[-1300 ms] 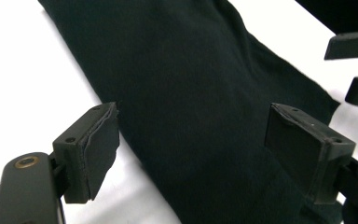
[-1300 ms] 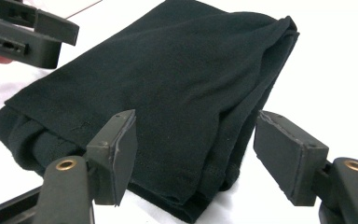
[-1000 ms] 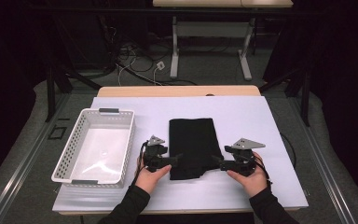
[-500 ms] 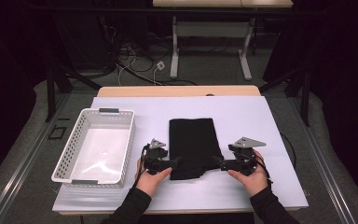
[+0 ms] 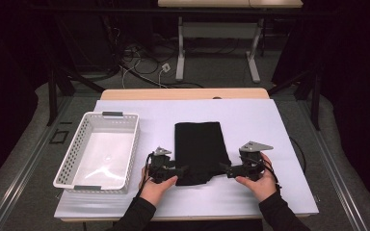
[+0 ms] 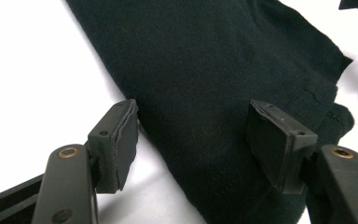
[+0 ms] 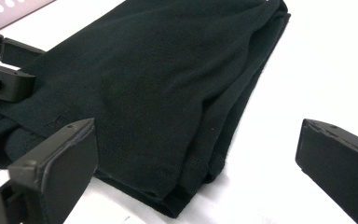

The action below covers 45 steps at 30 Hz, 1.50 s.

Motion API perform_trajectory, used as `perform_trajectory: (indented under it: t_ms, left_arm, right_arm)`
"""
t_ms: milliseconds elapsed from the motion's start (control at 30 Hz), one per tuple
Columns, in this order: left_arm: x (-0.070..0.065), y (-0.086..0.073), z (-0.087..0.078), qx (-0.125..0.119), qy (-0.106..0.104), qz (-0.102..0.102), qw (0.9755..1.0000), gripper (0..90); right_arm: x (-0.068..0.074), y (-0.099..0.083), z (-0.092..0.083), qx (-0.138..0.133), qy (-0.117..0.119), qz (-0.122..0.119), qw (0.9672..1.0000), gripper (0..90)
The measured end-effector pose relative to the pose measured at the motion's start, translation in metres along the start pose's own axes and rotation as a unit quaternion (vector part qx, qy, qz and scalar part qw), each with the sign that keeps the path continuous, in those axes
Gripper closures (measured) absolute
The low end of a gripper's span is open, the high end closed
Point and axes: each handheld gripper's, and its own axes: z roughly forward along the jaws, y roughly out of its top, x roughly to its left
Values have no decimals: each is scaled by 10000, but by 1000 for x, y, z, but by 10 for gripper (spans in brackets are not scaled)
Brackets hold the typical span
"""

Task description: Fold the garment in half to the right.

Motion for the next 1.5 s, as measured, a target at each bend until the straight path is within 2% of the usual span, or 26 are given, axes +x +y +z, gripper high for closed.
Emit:
perform_trajectory:
  t_ms: [100, 267, 433, 633, 833, 1033, 1500]
  left_arm:
    - [-2, -1, -1, 7, 31, -110, 9999, 352]
    - [-5, -1, -2, 121, 16, -287, 9995, 454]
    - [-7, -2, -3, 163, 58, -324, 9993, 484]
    - [-8, -4, -3, 174, -88, -616, 9979, 533]
    - [-10, -4, 0, 185, -73, -573, 9982, 577]
    - [-8, -4, 3, 150, -182, -558, 9982, 638]
    - [-11, -3, 7, 74, -149, -416, 9990, 748]
  right_arm:
    - [0, 0, 0, -1, -7, 4, 10000, 0]
    - [0, 0, 0, 27, -23, -4, 10000, 0]
    - [0, -1, 1, 24, -20, 9, 10000, 0]
    - [0, -1, 2, 75, -43, -14, 10000, 0]
    - [0, -1, 2, 22, -41, 2, 10000, 0]
    - [-1, 0, 1, -3, -32, 15, 10000, 0]
    - [-1, -1, 3, 25, -40, 24, 10000, 0]
